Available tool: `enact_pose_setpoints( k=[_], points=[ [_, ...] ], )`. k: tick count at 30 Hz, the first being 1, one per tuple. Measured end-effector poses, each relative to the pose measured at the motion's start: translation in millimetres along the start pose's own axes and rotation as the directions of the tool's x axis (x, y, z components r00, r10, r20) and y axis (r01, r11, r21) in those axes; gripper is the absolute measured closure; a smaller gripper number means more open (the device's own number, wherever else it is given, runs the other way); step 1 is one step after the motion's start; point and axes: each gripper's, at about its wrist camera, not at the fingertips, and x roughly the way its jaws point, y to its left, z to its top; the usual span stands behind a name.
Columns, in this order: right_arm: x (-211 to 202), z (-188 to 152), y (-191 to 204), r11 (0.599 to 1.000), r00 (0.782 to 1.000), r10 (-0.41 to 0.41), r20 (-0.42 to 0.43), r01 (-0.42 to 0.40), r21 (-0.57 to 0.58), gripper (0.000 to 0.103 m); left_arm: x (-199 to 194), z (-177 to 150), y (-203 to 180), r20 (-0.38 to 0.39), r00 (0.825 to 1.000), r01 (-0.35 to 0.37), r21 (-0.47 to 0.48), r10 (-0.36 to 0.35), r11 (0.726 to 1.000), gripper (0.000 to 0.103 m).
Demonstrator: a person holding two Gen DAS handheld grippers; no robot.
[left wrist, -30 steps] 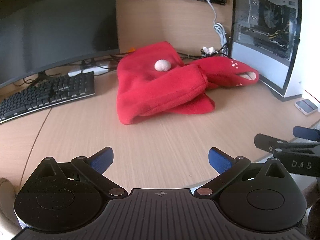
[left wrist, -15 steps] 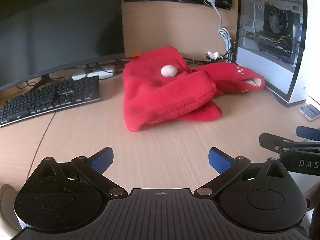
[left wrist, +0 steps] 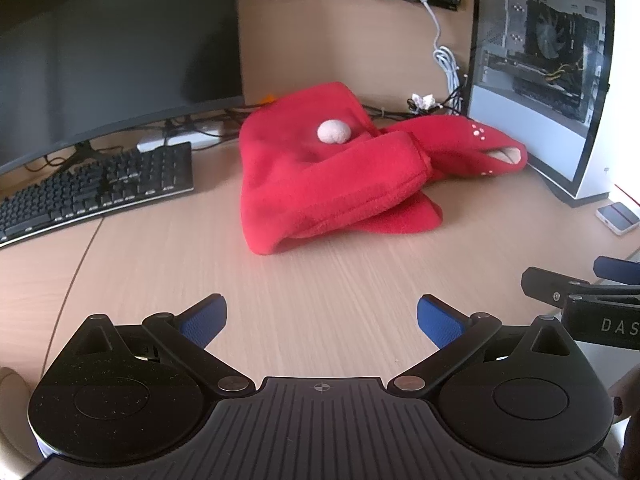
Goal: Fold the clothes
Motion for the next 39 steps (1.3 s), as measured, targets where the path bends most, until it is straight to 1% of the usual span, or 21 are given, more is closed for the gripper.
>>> enact_pose_setpoints(
  k=[20, 29, 39],
  points=[
    [4.6, 2.2, -8.4, 1.0, 1.0, 0.013, -0.012, -0.013, -0.004, 0.0, 6.8, 4.5, -5.0, -0.012, 1.0, -0.011, -0.006, 0.011, 1.0, 0.0],
    [-1.3, 2.8, -9.4, 1.0, 1.0, 0.005, 0.007, -0.005, -0.013, 0.0, 4.3, 5.8, -7.5, -0.003, 1.0, -0.017, -0.003, 0.017, 1.0, 0.0],
    [0.2, 4.2, -9.3, 1.0, 1.0, 0.008, 0.004, -0.007, -0.013, 0.0, 1.7, 5.6, -7.7, 0.002, 1.0, -0.023, -0.003, 0.024, 1.0, 0.0]
  ],
)
